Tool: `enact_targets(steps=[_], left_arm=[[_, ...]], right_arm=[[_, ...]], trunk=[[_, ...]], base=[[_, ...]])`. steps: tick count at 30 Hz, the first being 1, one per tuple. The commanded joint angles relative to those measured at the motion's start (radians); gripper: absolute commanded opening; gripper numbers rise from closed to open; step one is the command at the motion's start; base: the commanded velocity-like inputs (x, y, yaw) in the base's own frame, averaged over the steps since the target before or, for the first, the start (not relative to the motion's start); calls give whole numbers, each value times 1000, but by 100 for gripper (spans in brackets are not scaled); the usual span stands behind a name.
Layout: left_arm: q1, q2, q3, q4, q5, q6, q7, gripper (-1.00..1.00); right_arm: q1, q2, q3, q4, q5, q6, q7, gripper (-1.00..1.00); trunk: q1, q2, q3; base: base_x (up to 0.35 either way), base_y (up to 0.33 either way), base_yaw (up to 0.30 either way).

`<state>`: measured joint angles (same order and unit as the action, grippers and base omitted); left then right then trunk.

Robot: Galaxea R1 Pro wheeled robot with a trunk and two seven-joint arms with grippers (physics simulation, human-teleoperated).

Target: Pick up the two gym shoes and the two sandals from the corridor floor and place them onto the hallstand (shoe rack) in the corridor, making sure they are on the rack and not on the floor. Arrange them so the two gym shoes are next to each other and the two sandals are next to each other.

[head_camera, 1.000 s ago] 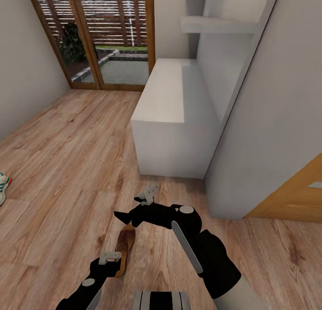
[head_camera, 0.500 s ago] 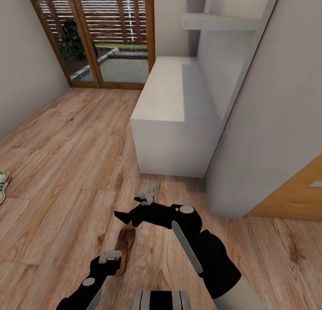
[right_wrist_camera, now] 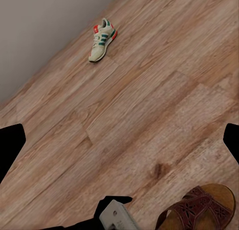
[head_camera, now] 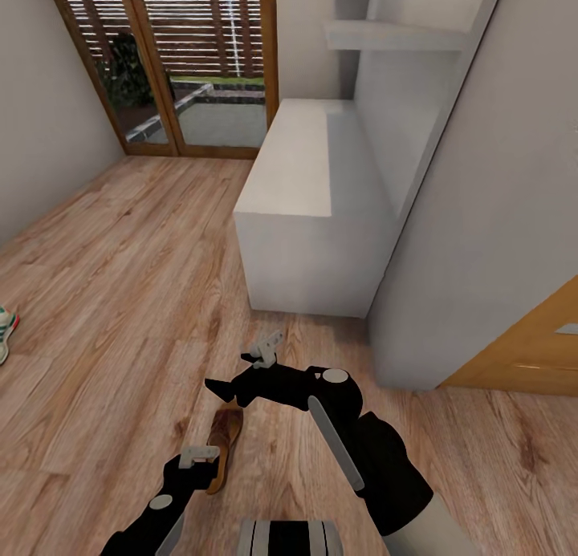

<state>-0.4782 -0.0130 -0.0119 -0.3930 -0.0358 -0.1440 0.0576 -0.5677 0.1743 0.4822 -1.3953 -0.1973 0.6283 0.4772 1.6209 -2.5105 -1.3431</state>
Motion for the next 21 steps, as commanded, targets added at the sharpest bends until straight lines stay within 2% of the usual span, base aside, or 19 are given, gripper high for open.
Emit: enact_targets(steps=[1,14,21], left_arm=[[0,0,-1,0,-4,-3,5,100],[1,1,-2,-5,-4,-3,5,100],[0,3,-2,-6,-4,-3,5,100]], right_arm=[[-1,0,-1,-1,-5,7,0,100],[0,0,-1,-1,-5,7,0,100],[0,0,-1,-1,-5,7,0,100]], trunk=[[0,0,-1],[0,0,-1],[3,-2,-28]], base=[[0,0,-73],[0,0,-135],[0,0,-20]])
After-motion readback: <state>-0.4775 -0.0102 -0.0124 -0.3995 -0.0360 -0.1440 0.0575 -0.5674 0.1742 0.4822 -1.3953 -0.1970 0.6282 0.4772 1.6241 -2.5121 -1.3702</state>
